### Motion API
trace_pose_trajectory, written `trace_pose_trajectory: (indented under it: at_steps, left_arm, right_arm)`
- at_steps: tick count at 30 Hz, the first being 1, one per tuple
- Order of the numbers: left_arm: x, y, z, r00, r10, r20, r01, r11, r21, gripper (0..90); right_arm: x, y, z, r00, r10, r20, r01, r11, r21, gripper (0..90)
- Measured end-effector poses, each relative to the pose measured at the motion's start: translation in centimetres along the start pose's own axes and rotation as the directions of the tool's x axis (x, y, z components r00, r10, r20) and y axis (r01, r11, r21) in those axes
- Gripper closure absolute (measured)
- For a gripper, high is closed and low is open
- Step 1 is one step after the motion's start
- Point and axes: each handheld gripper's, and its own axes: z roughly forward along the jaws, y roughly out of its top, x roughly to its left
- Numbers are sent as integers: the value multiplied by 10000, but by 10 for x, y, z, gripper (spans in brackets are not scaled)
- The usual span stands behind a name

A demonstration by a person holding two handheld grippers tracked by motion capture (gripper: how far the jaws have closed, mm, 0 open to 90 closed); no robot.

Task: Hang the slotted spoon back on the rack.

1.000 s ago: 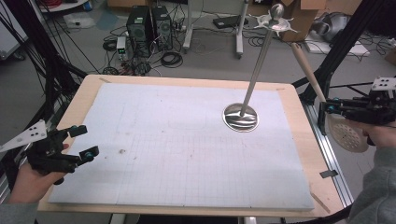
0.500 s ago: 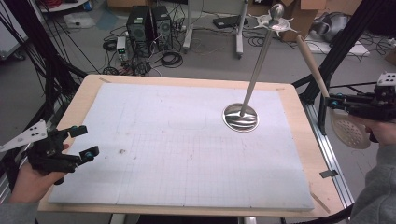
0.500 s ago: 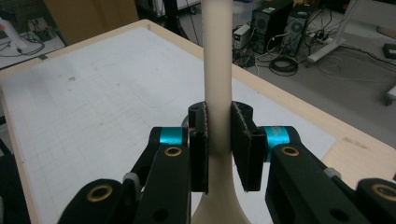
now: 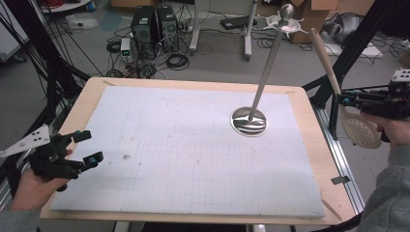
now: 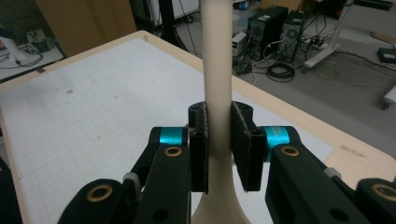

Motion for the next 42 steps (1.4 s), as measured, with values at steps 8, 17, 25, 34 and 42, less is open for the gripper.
trace_pose_trajectory:
  at_steps: [8, 17, 25, 34, 42]
  left_arm:
    - [1, -1, -1, 10000, -17, -17, 17, 10000, 21, 36]
    - [1, -1, -1, 10000, -49, -37, 49, 10000, 42, 36]
    - [1, -1, -2, 10000, -34, -38, 34, 10000, 27, 35]
    - [1, -2, -1, 10000, -61, -36, 61, 10000, 66, 35]
    - [0, -1, 0, 10000, -36, -23, 36, 9999, 115, 35]
  right_arm:
    - [-3, 1, 2, 9999, 133, 11, -133, 9999, 36, 778]
    - [-4, 2, 7, 9998, 174, -48, -173, 9998, 100, 778]
    - [-3, 3, 14, 9998, 129, -121, -126, 9997, 216, 778]
    - [0, 1, 23, 9997, 148, -195, -142, 9994, 301, 778]
    - [3, 2, 34, 9998, 68, -210, -57, 9987, 509, 778]
